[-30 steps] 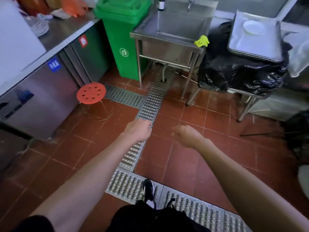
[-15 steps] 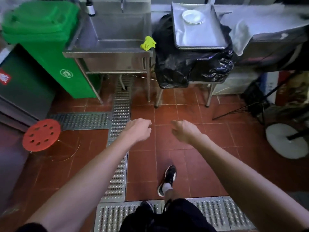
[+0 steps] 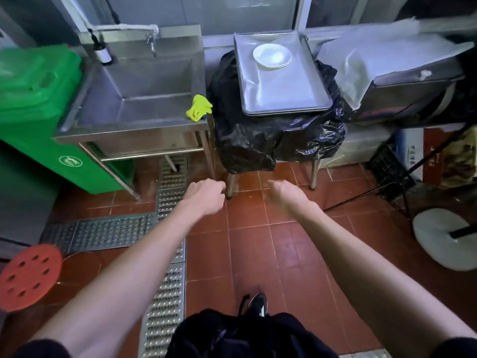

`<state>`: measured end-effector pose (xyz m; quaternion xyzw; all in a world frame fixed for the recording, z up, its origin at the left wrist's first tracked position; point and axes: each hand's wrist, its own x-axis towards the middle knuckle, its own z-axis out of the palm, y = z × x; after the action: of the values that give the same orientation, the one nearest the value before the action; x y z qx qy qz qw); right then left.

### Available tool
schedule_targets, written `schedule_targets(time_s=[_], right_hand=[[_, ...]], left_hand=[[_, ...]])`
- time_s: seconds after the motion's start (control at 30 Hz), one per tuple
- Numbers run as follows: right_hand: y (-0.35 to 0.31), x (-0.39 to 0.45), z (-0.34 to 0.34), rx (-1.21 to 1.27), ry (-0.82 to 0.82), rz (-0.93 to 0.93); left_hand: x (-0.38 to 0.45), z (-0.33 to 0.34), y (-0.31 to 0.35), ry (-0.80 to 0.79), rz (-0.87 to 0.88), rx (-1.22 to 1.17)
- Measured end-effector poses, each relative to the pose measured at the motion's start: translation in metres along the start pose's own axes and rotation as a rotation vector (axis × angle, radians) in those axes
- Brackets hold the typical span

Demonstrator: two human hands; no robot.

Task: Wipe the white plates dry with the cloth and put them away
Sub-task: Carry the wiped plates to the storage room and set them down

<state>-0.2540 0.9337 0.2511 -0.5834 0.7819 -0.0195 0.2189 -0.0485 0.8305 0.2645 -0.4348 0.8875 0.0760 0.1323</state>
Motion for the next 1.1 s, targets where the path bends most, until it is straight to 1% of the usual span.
schedule_targets(time_s=[0.07,0.2,0.3,0.4,0.63,0.73,0.87,0.97,1.1], right_hand=[[0.011,0.021,-0.020,-0.007,0.035,-0.007],[0.033,0.064,-0.051,0.018,0.088,0.042],[0.048,0.098,-0.062,-0.044,0.084,0.046],[0.058,0.138,-0.071,-0.131,0.044,0.044],[0.070,0.244,-0.120,-0.103,0.048,0.113],[0.078,0.282,-0.141,-0.085,0.079,0.161],[0.083,0.317,-0.159,-0.065,0.090,0.184],[0.089,0.347,-0.171,-0.062,0.115,0.211],[0.099,0.386,-0.179,-0.066,0.092,0.208]], left_hand=[[0.029,-0.011,0.001,0.010,0.013,0.001],[0.091,-0.031,0.006,0.033,0.038,-0.016],[0.139,-0.041,0.010,0.031,0.073,-0.036],[0.192,-0.050,0.011,0.006,0.100,-0.059],[0.326,-0.082,-0.003,0.022,0.193,-0.090],[0.375,-0.102,-0.010,0.044,0.229,-0.093],[0.419,-0.118,-0.018,0.034,0.268,-0.072],[0.449,-0.126,-0.025,0.029,0.263,-0.079],[0.482,-0.132,-0.031,0.035,0.271,-0.087]])
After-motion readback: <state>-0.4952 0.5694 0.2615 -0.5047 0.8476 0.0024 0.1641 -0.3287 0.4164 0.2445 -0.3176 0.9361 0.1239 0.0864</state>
